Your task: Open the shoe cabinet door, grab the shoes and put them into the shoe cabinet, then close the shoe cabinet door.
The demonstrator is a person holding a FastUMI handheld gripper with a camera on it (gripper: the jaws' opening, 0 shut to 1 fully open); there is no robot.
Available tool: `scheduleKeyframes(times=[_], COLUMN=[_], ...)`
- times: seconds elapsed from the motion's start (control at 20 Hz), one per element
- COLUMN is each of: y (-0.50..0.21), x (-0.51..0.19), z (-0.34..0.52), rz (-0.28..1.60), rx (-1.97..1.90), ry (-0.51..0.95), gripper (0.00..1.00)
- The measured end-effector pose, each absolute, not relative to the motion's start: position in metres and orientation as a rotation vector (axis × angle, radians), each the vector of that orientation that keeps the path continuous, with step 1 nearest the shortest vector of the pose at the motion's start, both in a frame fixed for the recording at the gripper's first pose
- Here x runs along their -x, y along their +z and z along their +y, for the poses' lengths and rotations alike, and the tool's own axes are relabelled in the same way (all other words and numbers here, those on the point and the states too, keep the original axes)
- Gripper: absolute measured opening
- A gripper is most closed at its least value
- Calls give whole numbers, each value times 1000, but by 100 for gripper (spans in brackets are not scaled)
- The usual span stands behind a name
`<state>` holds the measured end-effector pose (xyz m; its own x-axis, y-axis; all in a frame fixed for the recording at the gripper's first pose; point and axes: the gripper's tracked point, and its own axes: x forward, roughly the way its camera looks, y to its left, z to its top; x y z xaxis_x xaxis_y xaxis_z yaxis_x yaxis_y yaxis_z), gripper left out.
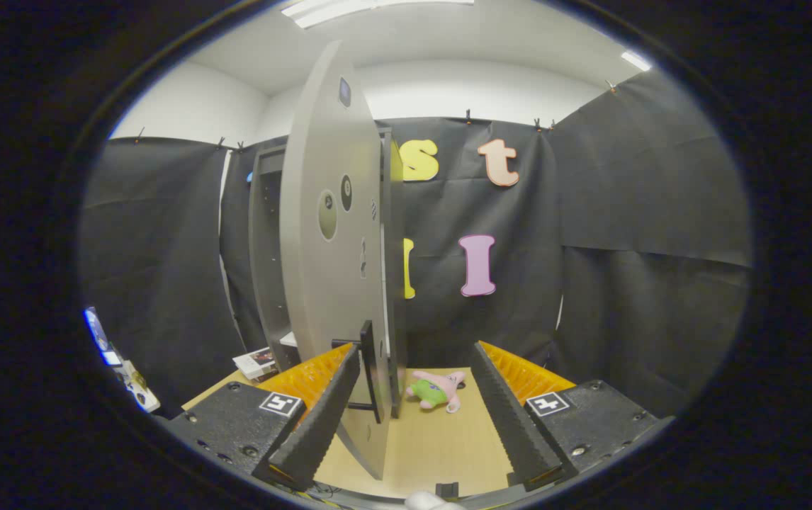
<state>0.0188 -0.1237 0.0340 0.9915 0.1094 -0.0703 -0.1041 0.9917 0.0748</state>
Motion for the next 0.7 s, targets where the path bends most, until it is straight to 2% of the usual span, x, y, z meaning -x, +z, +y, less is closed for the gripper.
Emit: scheduleKeyframes(times=[0.45,0.7], y=[13,20], x=[-54,-51], z=[-111,-98], rz=[104,82], rx=[-132,-114], ry=[331,300], gripper=[99,96])
